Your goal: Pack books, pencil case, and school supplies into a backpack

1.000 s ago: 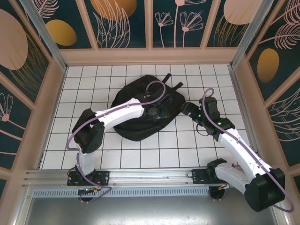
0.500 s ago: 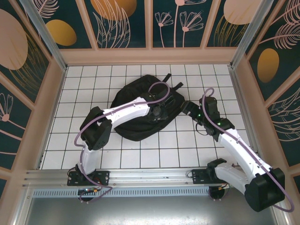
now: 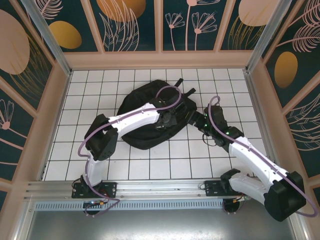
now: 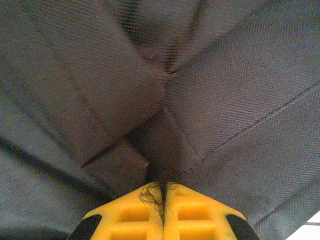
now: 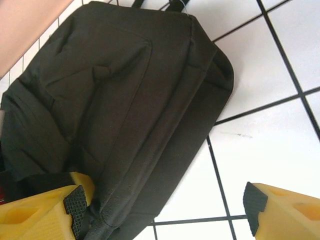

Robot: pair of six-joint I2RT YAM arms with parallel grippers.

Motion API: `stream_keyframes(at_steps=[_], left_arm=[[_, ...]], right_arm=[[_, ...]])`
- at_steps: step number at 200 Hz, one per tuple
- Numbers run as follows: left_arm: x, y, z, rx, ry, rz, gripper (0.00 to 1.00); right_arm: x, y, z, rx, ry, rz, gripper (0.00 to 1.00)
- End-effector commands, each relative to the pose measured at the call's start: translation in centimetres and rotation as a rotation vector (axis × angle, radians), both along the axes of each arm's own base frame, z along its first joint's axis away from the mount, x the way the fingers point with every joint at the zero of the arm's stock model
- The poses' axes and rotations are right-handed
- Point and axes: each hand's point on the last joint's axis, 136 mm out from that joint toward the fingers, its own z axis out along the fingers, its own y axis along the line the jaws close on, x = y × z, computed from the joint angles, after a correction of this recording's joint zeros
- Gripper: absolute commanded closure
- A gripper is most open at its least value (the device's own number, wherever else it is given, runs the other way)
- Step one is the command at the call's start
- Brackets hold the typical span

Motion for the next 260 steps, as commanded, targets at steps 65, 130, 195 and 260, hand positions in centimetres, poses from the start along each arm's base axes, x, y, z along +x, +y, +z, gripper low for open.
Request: stream_keyframes(at_steps=[65, 130, 195, 260], left_arm=[[-1.5, 2.3, 4.0, -0.144, -0.082, 0.085, 1.00], [-2.2, 3.0, 4.5, -0.195, -0.099, 0.101, 1.00], [-2.8, 3.0, 4.9, -0.239, -0.096, 0.098, 1.00], [-2.7, 3.5, 5.1, -0.231, -0.114, 0.105, 1.00]], right_arm=[[-0.4, 6.4, -1.8, 0.398, 0.191, -0.079, 0.38], [-0.3, 9.9, -4.0, 0.385, 0.255, -0.066, 0.44], [0.5, 11.7, -4.0, 0.385, 0.231, -0.035, 0.61], [0.4, 11.7, -1.6, 0.483, 0.170, -0.081, 0.59]])
